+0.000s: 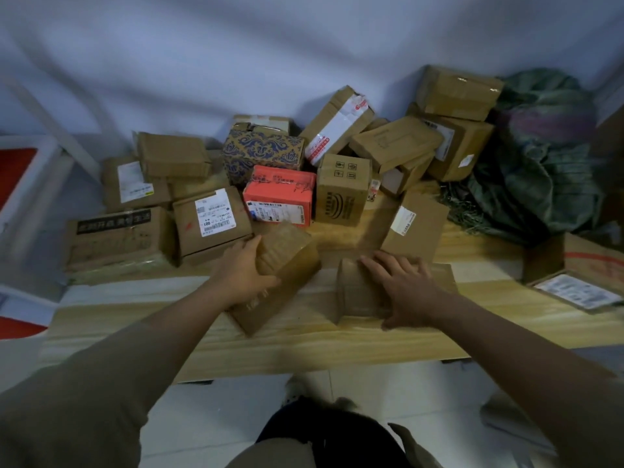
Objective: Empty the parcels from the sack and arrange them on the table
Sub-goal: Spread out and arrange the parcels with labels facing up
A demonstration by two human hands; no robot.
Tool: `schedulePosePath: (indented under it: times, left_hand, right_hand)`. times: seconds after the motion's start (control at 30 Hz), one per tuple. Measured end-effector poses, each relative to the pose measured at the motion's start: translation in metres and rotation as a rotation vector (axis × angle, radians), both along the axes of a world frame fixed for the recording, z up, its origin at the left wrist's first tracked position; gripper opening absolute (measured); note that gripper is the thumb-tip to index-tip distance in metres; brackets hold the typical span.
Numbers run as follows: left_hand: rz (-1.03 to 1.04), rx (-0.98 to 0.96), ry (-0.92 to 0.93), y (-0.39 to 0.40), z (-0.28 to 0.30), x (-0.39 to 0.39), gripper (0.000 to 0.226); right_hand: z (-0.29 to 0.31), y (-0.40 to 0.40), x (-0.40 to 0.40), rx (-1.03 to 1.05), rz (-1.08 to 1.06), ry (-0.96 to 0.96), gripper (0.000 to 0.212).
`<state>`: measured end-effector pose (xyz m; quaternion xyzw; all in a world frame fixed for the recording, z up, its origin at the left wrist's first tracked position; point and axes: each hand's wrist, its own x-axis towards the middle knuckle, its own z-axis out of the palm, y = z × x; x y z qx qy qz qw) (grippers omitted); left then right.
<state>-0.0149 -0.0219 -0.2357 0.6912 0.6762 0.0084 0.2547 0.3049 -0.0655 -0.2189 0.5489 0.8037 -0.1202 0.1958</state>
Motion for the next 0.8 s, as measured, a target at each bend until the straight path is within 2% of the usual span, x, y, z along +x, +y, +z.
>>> schedulePosePath:
  times: [0.1, 0.17, 0.2, 0.3, 0.4, 0.47, 0.6, 0.8]
  left_hand:
    - [0.218, -0.109, -0.439, -0.011, 0.01, -0.01, 0.068]
    - [0.271, -0.107, -0.534, -0.02, 0.015, -0.012, 0.073]
    - [0.282, -0.069, -0.523, -0.024, 0.017, -0.012, 0.081]
    - [0.316, 0.12, -0.394, -0.038, 0.019, -0.006, 0.104]
    - [0.279, 0.359, -0.078, -0.054, 0.021, 0.004, 0.121]
    - [0.136, 0.466, 0.121, -0.07, 0.014, 0.007, 0.125]
    - [-0.197, 0.419, 0.401, -0.117, -0.015, 0.005, 0.113]
    - [-0.156, 0.342, 0.445, -0.152, -0.029, 0.014, 0.097]
  right_hand:
    - [0.002, 0.001, 0.005, 0.031, -0.002, -0.014, 0.131]
    - [0.005, 0.004, 0.004, 0.039, 0.002, -0.021, 0.129]
    - [0.007, 0.004, 0.003, 0.05, 0.006, -0.027, 0.129]
    - [0.011, 0.0, -0.004, 0.135, 0.046, -0.011, 0.127]
    - [0.012, -0.013, -0.008, 0.319, 0.034, 0.016, 0.131]
    - [0.005, -0.024, -0.004, 0.365, 0.087, 0.017, 0.134]
    - [-0.005, -0.041, 0.003, 0.386, 0.196, 0.013, 0.134]
    - [-0.005, -0.055, 0.01, 0.435, 0.259, 0.059, 0.125]
